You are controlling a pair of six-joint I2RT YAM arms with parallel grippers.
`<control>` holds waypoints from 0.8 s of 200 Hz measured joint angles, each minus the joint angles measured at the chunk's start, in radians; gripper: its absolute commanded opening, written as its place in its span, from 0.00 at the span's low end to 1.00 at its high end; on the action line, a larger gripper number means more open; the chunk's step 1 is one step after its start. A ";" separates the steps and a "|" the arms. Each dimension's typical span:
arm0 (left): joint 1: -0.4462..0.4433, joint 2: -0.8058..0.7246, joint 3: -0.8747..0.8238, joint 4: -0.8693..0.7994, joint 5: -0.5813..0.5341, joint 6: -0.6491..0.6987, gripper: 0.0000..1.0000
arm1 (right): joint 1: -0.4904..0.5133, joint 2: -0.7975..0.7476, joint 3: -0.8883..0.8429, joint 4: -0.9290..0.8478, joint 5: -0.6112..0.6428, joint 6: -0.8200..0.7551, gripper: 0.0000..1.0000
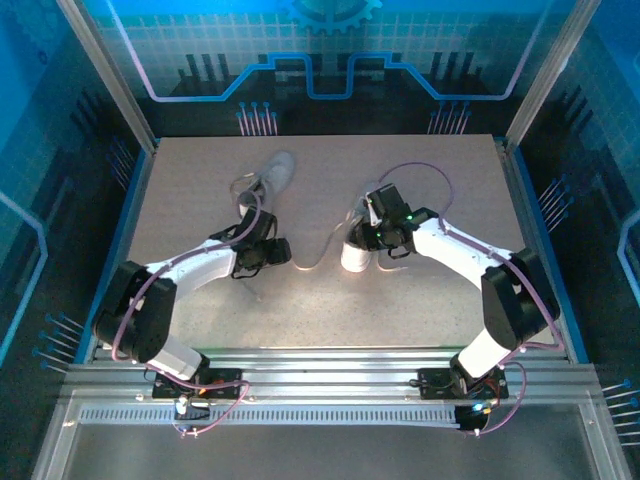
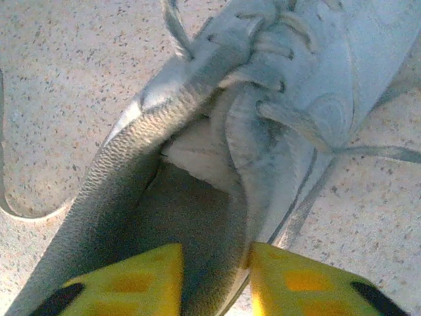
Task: Tie the shoes
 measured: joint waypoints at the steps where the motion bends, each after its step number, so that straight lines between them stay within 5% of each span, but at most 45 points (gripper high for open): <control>1: -0.001 0.002 0.003 -0.002 0.000 -0.002 0.61 | 0.001 0.000 0.001 -0.003 0.001 -0.005 0.17; 33: -0.021 0.068 0.087 -0.029 -0.021 -0.045 0.56 | 0.011 0.002 0.022 -0.056 0.013 0.004 0.00; 98: -0.047 0.286 0.252 -0.088 -0.085 -0.070 0.55 | 0.043 -0.015 0.040 -0.152 -0.032 0.022 0.00; 118: -0.053 0.340 0.306 -0.142 -0.110 -0.065 0.43 | 0.055 -0.028 0.040 -0.175 -0.073 0.025 0.00; 160: -0.051 0.357 0.329 -0.191 -0.160 -0.046 0.00 | 0.080 -0.068 0.033 -0.198 -0.208 0.020 0.00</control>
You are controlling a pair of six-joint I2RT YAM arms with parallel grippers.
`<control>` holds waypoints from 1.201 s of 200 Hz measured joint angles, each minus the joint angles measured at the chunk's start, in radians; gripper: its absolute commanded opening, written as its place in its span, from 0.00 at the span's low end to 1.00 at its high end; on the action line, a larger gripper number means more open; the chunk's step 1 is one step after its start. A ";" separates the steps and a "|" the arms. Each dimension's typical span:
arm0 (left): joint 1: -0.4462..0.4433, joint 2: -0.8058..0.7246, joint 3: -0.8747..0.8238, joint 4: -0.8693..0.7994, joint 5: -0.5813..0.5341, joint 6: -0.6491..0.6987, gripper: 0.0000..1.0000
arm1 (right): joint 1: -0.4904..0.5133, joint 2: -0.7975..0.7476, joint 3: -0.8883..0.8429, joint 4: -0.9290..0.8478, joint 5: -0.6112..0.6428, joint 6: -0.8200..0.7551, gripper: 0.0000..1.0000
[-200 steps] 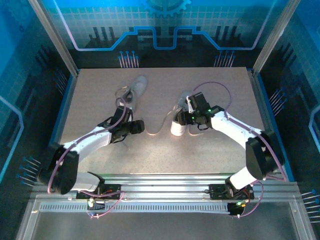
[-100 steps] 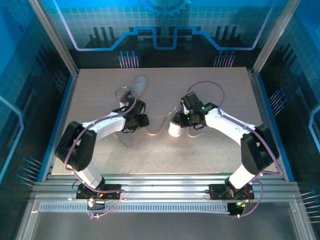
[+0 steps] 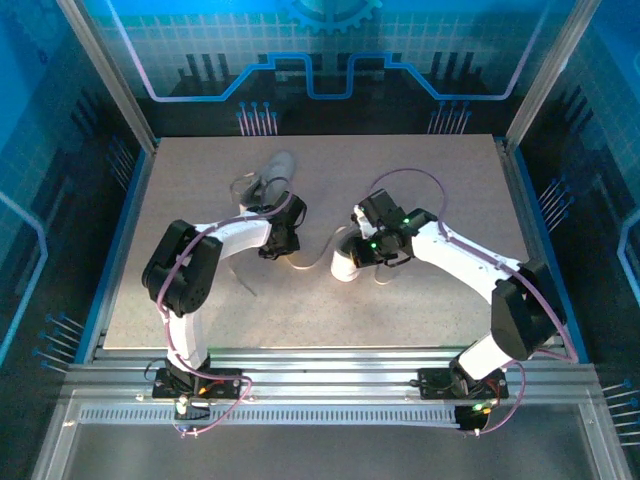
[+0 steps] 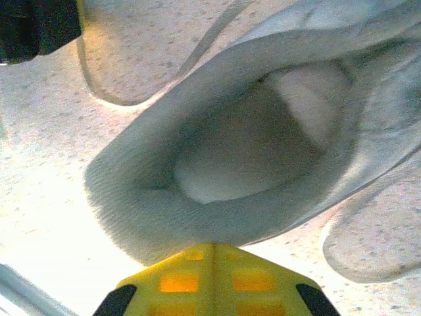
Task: Tie the shoes
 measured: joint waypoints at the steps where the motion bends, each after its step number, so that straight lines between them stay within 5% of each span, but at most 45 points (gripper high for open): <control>1: 0.000 0.000 0.000 0.000 0.000 -0.001 0.00 | 0.000 -0.002 0.000 0.000 -0.006 0.000 0.00; 55: 0.003 -0.134 -0.083 0.005 0.004 0.064 0.00 | 0.001 -0.013 -0.003 -0.018 -0.134 -0.058 0.00; 92: 0.003 -0.282 -0.085 0.040 0.045 0.140 0.00 | -0.014 -0.099 -0.002 -0.066 -0.072 -0.038 0.42; 155: -0.036 -0.270 -0.062 0.090 0.129 0.189 0.00 | -0.083 -0.069 0.061 -0.091 0.076 0.099 0.63; 186: -0.035 -0.270 -0.062 0.096 0.138 0.190 0.00 | -0.072 0.063 0.096 -0.089 0.124 0.142 0.56; 216: -0.035 -0.277 -0.079 0.100 0.138 0.199 0.00 | -0.068 0.198 0.161 -0.096 0.154 0.146 0.17; 240: -0.035 -0.313 -0.103 0.085 0.138 0.220 0.00 | -0.054 0.209 0.182 -0.112 0.168 0.135 0.01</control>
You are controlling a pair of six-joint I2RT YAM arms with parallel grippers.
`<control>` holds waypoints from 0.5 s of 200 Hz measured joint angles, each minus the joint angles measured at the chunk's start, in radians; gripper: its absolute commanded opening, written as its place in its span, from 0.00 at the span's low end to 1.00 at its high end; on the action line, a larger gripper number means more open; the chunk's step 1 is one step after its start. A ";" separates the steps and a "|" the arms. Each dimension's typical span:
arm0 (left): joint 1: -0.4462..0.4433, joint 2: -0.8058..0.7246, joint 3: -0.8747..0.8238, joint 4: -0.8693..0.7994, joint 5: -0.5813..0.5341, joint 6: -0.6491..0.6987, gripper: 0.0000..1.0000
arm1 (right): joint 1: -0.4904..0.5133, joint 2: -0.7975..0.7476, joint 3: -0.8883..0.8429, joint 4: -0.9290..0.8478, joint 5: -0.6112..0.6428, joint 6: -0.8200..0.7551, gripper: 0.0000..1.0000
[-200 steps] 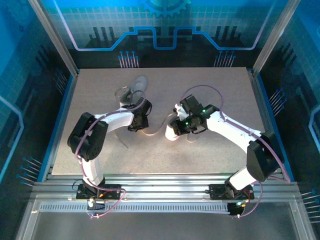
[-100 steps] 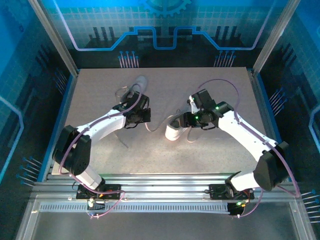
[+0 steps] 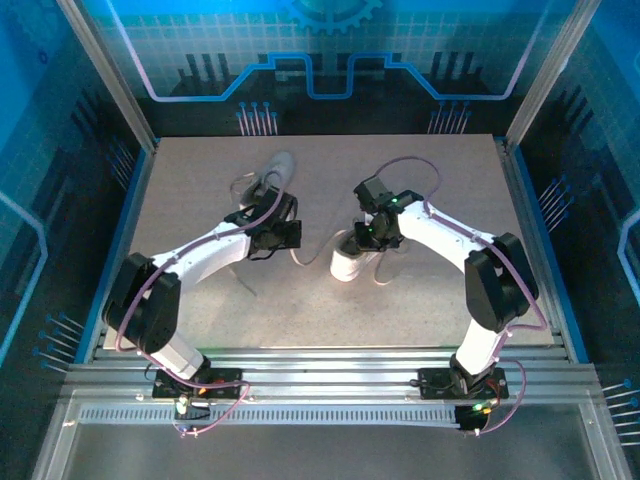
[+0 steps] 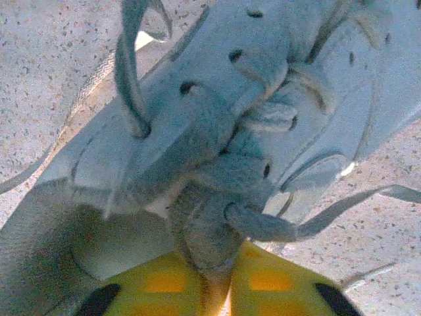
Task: Tie the shoes
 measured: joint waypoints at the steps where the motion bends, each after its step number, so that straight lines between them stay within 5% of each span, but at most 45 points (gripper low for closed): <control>1: 0.000 -0.002 0.000 -0.001 0.000 0.000 0.00 | 0.000 0.000 0.000 -0.001 0.000 0.001 0.00; 63: 0.063 -0.097 -0.005 -0.009 0.034 0.020 0.00 | 0.055 0.000 0.019 -0.040 -0.066 -0.031 0.00; 81: 0.068 -0.091 -0.003 -0.010 0.047 0.021 0.00 | 0.059 -0.002 0.019 -0.049 -0.084 -0.033 0.37; 100: 0.068 -0.085 -0.002 -0.008 0.061 0.022 0.00 | 0.068 -0.007 0.021 -0.068 -0.110 -0.042 0.51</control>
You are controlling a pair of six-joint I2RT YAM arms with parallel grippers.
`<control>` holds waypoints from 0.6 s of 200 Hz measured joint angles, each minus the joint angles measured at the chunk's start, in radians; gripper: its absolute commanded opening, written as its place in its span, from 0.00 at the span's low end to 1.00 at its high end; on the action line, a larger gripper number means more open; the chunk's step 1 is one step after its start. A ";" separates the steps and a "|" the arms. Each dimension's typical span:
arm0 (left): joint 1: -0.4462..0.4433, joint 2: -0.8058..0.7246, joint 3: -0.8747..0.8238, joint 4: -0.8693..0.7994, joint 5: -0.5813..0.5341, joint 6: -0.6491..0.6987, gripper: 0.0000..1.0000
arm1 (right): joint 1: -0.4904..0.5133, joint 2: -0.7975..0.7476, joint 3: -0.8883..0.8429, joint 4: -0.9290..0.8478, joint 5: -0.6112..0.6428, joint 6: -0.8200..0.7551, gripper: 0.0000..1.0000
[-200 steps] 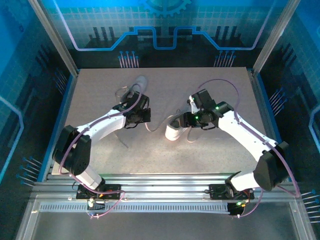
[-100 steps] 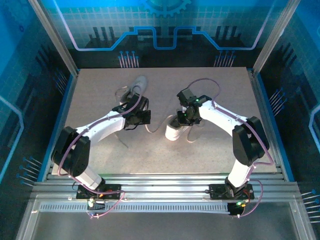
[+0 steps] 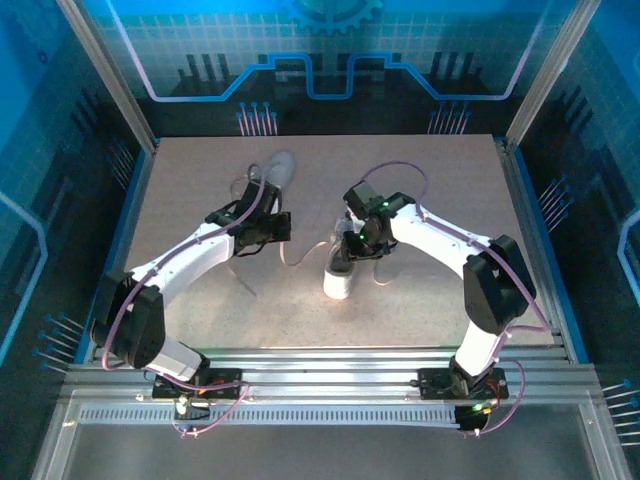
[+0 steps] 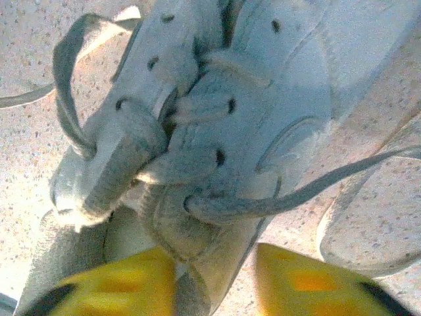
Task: Tie the shoes
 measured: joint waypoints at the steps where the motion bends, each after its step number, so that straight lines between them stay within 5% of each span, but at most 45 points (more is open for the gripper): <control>1: 0.000 0.000 0.000 0.000 0.001 0.000 0.00 | 0.000 0.000 0.000 -0.001 -0.001 -0.003 0.52; 57: 0.000 0.010 0.071 -0.004 0.049 0.047 0.00 | -0.033 -0.119 0.027 -0.114 0.039 -0.069 0.50; 91: 0.000 0.010 0.101 0.000 0.076 0.078 0.00 | -0.126 -0.177 -0.105 -0.126 0.059 -0.071 0.53; 120: 0.000 0.012 0.107 -0.001 0.086 0.083 0.00 | -0.097 -0.121 -0.180 -0.105 0.061 -0.075 0.54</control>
